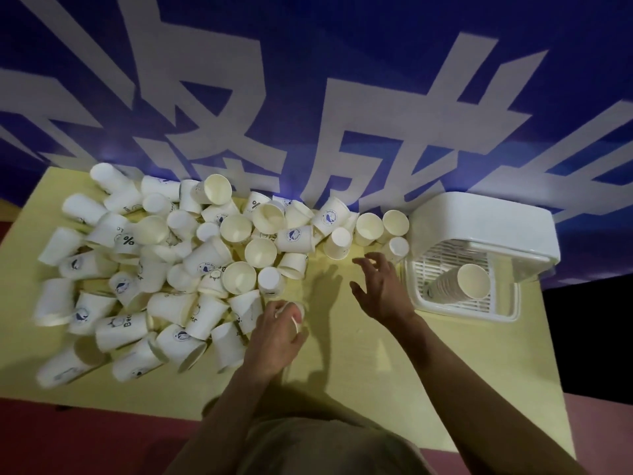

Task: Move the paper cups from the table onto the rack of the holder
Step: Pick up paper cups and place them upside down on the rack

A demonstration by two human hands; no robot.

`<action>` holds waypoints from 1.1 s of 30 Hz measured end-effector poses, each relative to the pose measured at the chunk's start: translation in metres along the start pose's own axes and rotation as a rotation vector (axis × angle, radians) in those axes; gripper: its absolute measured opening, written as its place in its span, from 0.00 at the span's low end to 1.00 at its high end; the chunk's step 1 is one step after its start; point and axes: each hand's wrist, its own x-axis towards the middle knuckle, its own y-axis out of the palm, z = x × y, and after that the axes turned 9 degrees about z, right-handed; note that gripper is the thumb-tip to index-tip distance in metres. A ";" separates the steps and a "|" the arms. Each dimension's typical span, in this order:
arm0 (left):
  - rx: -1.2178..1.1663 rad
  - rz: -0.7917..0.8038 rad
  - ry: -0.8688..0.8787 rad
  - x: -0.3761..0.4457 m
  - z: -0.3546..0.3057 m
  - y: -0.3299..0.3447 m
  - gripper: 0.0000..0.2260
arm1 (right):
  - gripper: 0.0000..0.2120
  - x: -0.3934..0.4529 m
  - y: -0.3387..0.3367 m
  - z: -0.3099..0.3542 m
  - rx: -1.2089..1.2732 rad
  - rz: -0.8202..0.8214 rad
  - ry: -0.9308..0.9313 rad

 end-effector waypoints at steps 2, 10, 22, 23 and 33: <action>0.028 -0.008 -0.002 0.001 0.000 -0.007 0.15 | 0.30 0.026 -0.003 0.003 -0.025 0.000 -0.002; -0.061 -0.130 0.055 0.007 -0.008 -0.019 0.32 | 0.38 0.098 0.003 0.002 -0.042 0.054 0.051; 0.019 -0.075 0.080 0.020 -0.019 -0.022 0.17 | 0.29 0.108 0.019 0.001 0.028 0.098 0.064; 0.002 -0.067 0.052 0.022 -0.020 -0.021 0.17 | 0.30 0.104 0.021 -0.002 0.033 0.093 0.059; 0.050 0.029 -0.049 0.027 -0.029 -0.010 0.17 | 0.39 0.042 0.037 -0.022 0.055 0.254 0.152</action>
